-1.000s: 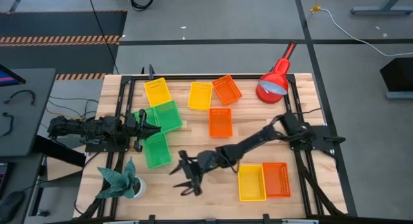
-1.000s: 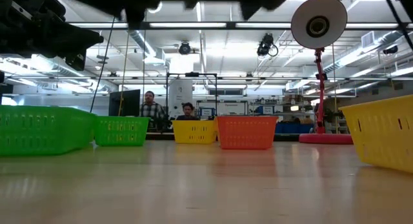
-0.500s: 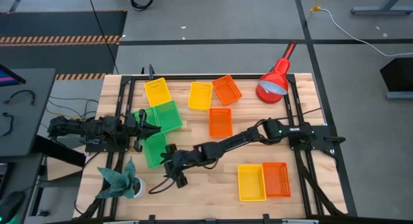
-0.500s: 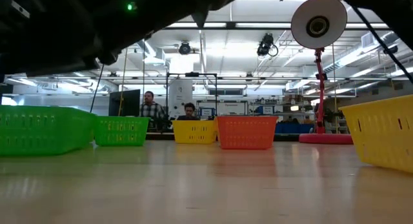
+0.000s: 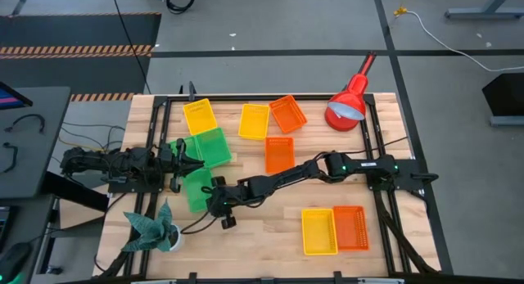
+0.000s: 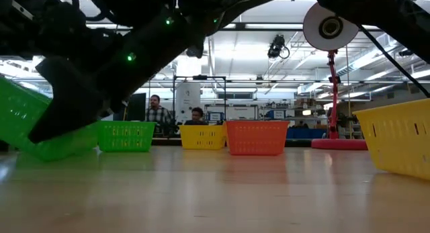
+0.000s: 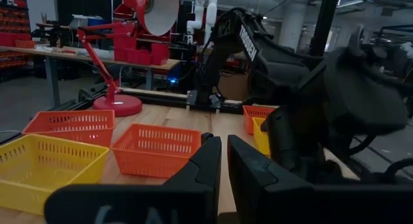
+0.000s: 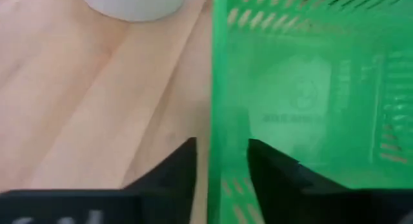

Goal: Stack baskets by color
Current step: Move the green basket on the bottom center of the table

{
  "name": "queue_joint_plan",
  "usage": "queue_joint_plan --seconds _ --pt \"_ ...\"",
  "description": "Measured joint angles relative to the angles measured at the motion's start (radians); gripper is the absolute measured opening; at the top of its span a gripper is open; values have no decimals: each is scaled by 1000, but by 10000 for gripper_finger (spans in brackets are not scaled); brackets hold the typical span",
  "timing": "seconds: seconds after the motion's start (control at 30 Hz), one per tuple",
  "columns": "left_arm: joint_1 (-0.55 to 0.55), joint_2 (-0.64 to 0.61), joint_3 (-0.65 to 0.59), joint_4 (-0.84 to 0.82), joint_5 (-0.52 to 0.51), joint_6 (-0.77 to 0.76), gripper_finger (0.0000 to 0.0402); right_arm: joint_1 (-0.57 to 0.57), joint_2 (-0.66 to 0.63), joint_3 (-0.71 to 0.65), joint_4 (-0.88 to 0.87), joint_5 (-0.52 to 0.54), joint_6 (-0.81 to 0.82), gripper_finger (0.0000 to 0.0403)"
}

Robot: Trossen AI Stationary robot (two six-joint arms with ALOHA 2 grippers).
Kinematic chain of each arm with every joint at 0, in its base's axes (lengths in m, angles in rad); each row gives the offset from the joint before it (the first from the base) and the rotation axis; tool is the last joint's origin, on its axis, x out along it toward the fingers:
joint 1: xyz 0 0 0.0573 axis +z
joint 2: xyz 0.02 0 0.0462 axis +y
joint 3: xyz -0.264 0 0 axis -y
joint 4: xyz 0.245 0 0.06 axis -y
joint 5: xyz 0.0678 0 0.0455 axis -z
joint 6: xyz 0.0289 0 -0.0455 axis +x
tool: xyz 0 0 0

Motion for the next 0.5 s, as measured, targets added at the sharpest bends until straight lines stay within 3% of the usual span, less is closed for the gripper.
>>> queue_joint_plan --seconds 0.2,0.5 --pt "0 0 0 2 0 0 39 10 -7 -1 -9 2 -5 13" --pt "0 0 0 2 0 0 30 74 -122 -1 -143 50 -3 6"
